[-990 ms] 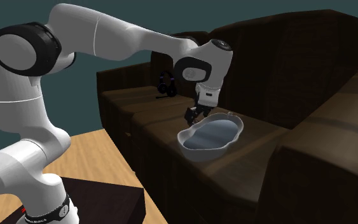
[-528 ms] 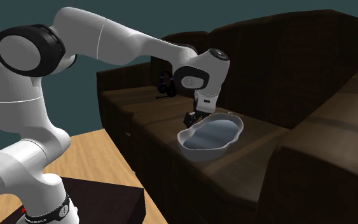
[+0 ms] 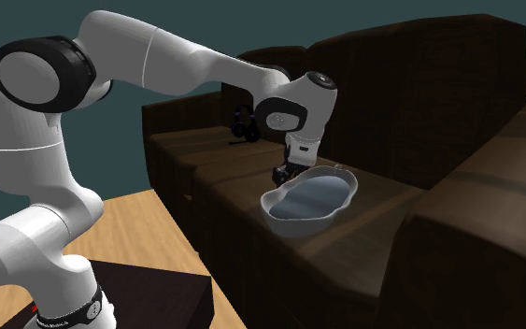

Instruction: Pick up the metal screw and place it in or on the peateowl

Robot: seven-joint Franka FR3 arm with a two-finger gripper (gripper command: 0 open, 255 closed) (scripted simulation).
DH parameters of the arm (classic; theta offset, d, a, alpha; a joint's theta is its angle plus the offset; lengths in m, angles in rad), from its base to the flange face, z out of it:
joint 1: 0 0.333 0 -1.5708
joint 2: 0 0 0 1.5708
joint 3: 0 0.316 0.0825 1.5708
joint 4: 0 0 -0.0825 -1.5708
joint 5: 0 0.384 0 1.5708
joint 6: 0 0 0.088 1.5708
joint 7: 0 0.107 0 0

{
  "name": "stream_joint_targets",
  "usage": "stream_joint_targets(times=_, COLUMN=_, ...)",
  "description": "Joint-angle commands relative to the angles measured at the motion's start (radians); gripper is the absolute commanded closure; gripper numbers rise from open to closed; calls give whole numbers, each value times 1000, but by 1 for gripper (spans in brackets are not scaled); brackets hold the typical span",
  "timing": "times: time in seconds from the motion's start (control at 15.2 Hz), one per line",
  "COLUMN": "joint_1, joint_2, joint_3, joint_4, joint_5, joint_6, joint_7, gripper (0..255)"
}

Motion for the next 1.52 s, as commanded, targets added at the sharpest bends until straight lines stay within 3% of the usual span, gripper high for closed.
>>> stream_joint_targets(times=0.0, joint_1=0, joint_2=0, joint_3=0, joint_4=0, joint_5=0, joint_6=0, joint_7=0, gripper=255)
stream_joint_targets(times=0.4, joint_1=0, joint_2=0, joint_3=0, joint_4=0, joint_5=0, joint_6=0, joint_7=0, gripper=255)
stream_joint_targets(times=1.39, joint_1=-5, joint_2=-18, joint_3=-2, joint_4=146, joint_5=-12, joint_6=-149, joint_7=67, gripper=255)
stream_joint_targets(times=1.45, joint_1=-5, joint_2=-18, joint_3=-2, joint_4=146, joint_5=-12, joint_6=-149, joint_7=67, gripper=0)
